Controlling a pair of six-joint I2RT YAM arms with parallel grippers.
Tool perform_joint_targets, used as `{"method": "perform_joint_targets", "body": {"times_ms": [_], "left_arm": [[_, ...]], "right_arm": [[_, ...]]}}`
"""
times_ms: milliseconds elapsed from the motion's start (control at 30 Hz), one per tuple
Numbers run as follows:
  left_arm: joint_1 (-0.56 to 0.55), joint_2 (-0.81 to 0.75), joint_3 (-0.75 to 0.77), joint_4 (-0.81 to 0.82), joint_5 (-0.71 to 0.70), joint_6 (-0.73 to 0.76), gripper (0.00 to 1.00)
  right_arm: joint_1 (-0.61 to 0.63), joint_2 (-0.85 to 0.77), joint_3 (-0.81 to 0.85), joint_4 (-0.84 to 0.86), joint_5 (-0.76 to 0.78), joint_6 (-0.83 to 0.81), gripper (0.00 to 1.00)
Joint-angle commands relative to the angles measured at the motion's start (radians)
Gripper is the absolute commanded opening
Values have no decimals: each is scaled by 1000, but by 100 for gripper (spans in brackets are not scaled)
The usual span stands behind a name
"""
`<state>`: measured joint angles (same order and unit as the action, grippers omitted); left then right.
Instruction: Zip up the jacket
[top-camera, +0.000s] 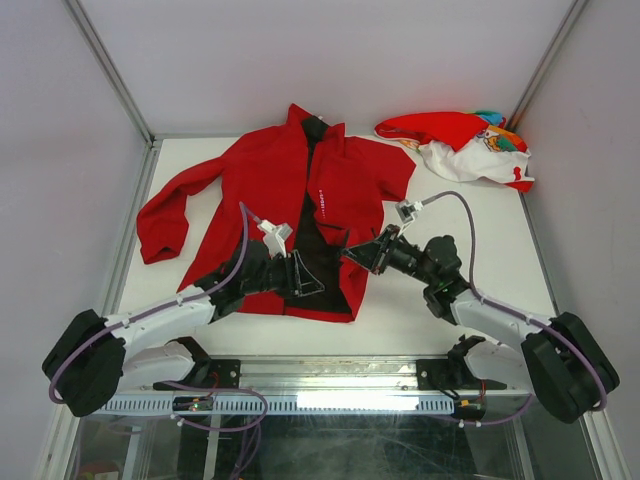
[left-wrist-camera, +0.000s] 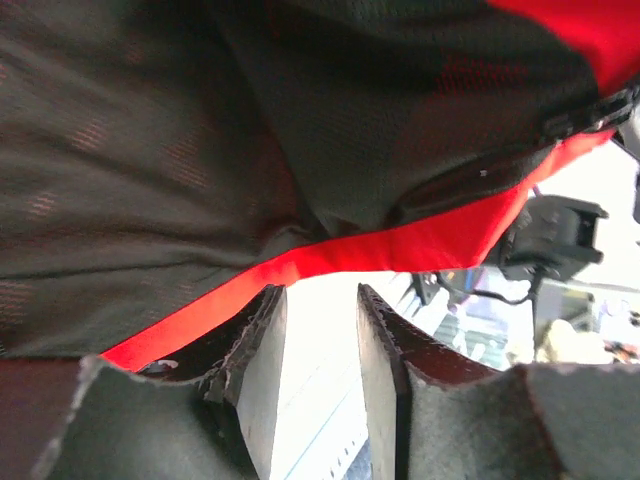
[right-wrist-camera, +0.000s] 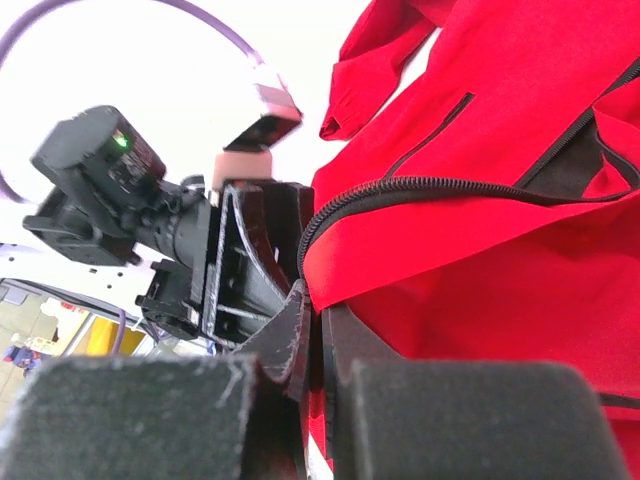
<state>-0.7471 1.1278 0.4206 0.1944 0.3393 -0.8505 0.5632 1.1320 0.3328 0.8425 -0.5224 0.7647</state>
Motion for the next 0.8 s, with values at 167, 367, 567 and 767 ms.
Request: {"method": "perform_joint_targets", "body": {"times_ms": [167, 367, 567, 767], "left_arm": [[-5, 3, 265, -711, -346, 220, 50], [23, 108, 338, -891, -472, 218, 58], [87, 225, 392, -927, -484, 258, 62], [94, 376, 434, -931, -472, 273, 65]], "right_arm": [[-4, -61, 6, -86, 28, -64, 0], [-5, -48, -25, -28, -7, -77, 0], [-4, -38, -57, 41, -67, -78, 0], [-5, -37, -77, 93, -86, -59, 0]]}}
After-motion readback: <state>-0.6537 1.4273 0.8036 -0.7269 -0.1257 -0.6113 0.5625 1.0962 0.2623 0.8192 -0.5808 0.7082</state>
